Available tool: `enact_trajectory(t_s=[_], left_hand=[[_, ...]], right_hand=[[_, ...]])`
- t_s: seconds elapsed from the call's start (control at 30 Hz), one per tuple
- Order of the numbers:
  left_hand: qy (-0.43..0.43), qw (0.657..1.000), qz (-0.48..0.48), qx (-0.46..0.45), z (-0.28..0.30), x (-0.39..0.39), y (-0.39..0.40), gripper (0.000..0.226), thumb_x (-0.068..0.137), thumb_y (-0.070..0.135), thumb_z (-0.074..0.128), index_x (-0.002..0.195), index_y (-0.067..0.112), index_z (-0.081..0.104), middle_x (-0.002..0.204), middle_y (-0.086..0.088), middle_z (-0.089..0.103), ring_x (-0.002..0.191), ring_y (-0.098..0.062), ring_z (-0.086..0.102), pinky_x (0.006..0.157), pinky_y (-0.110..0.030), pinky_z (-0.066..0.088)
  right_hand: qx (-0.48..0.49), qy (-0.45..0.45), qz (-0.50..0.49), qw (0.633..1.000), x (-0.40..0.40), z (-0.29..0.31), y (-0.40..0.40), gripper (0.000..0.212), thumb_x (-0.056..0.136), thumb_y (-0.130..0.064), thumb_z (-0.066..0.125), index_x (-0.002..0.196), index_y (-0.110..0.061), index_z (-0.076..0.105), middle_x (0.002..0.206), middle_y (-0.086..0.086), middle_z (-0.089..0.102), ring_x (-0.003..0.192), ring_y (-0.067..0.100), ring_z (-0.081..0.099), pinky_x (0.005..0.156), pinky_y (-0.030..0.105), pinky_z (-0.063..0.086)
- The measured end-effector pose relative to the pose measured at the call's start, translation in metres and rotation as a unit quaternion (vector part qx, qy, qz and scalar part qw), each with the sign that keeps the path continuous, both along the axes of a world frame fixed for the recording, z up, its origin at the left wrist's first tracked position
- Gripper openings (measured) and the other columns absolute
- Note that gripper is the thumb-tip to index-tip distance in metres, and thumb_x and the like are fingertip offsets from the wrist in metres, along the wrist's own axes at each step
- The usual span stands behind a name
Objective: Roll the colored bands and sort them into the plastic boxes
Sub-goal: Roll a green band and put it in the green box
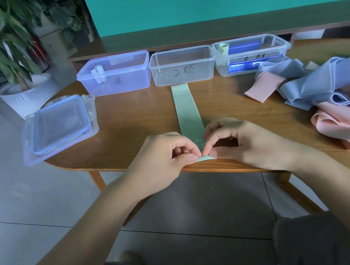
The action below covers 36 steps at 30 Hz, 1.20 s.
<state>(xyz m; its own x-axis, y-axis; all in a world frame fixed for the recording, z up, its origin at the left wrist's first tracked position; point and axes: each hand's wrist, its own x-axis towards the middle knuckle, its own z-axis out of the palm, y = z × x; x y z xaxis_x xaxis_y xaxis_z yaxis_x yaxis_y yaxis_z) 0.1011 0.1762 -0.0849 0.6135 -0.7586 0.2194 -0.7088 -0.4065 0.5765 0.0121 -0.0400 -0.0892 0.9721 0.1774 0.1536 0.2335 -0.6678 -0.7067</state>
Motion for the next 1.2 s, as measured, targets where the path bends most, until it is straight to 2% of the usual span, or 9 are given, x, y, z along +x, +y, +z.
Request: enact_trajectory(t_s=[0.13,0.27,0.33,0.57,0.77,0.93,1.1,1.2], left_hand=[[-0.06,0.998,-0.006,0.021,-0.002,-0.003,0.002,0.008,0.091,0.026,0.072,0.093,0.03,0.078,0.083,0.017,0.065,0.086,-0.003,0.061,0.069,-0.008,0.043],[-0.061,0.998,0.004,0.011,-0.003,-0.004,0.003,0.008,0.086,0.033,0.077,0.092,0.029,0.078,0.083,0.016,0.066,0.084,-0.002,0.061,0.071,-0.008,0.045],[-0.062,0.998,0.01,0.006,-0.004,-0.004,0.002,0.007,0.087,0.033,0.076,0.09,0.027,0.078,0.083,0.015,0.066,0.084,-0.001,0.061,0.07,-0.007,0.044],[-0.096,0.995,0.021,-0.009,-0.006,-0.002,0.0,0.01,0.088,0.033,0.072,0.082,0.025,0.072,0.078,0.016,0.061,0.077,-0.003,0.059,0.066,-0.007,0.04],[-0.115,0.993,0.039,-0.015,-0.009,0.001,-0.002,0.014,0.088,0.036,0.071,0.08,0.024,0.069,0.077,0.014,0.06,0.074,-0.006,0.058,0.063,-0.012,0.041],[-0.073,0.995,0.041,-0.049,-0.009,-0.001,-0.005,0.007,0.088,0.019,0.074,0.083,0.023,0.071,0.077,0.014,0.062,0.079,-0.006,0.058,0.064,-0.008,0.04],[-0.103,0.994,-0.001,-0.042,-0.014,0.002,-0.005,0.012,0.094,0.011,0.067,0.091,0.018,0.075,0.088,0.012,0.064,0.084,-0.006,0.06,0.072,-0.013,0.044],[-0.127,0.991,-0.022,-0.031,-0.016,0.003,-0.004,0.012,0.097,0.016,0.063,0.096,0.016,0.075,0.092,0.009,0.065,0.086,-0.007,0.06,0.076,-0.02,0.046]], right_hand=[[-0.05,-0.025,0.0,0.998,-0.003,-0.003,-0.001,0.015,0.093,-0.029,0.069,0.101,-0.04,0.075,0.115,-0.018,0.057,0.117,0.007,0.051,0.093,0.014,0.035],[-0.039,-0.027,-0.015,0.999,-0.004,-0.004,0.0,0.013,0.086,-0.032,0.077,0.098,-0.035,0.077,0.114,-0.016,0.058,0.118,0.008,0.052,0.102,0.025,0.039],[-0.032,-0.031,-0.021,0.999,-0.003,-0.004,0.001,0.013,0.084,-0.035,0.078,0.096,-0.034,0.078,0.113,-0.016,0.059,0.117,0.008,0.054,0.102,0.026,0.04],[-0.039,-0.04,-0.064,0.996,0.0,-0.004,0.001,0.011,0.086,-0.037,0.076,0.091,-0.027,0.079,0.111,-0.017,0.058,0.108,0.001,0.057,0.087,0.01,0.039],[-0.04,-0.008,-0.108,0.993,0.004,-0.001,0.001,0.019,0.084,-0.043,0.075,0.086,-0.025,0.077,0.109,-0.022,0.055,0.102,-0.002,0.055,0.085,0.016,0.044],[-0.047,0.016,-0.141,0.989,0.009,0.002,0.003,0.018,0.083,-0.045,0.077,0.081,-0.028,0.073,0.109,-0.02,0.056,0.099,0.001,0.056,0.083,0.022,0.045],[-0.042,0.004,-0.15,0.988,0.012,0.001,0.001,0.021,0.082,-0.043,0.079,0.077,-0.028,0.066,0.095,-0.011,0.06,0.086,0.004,0.057,0.072,0.022,0.044],[-0.024,-0.034,-0.094,0.995,0.01,-0.003,0.002,0.008,0.086,-0.03,0.078,0.086,-0.03,0.07,0.098,-0.01,0.061,0.096,0.006,0.057,0.081,0.019,0.041]])
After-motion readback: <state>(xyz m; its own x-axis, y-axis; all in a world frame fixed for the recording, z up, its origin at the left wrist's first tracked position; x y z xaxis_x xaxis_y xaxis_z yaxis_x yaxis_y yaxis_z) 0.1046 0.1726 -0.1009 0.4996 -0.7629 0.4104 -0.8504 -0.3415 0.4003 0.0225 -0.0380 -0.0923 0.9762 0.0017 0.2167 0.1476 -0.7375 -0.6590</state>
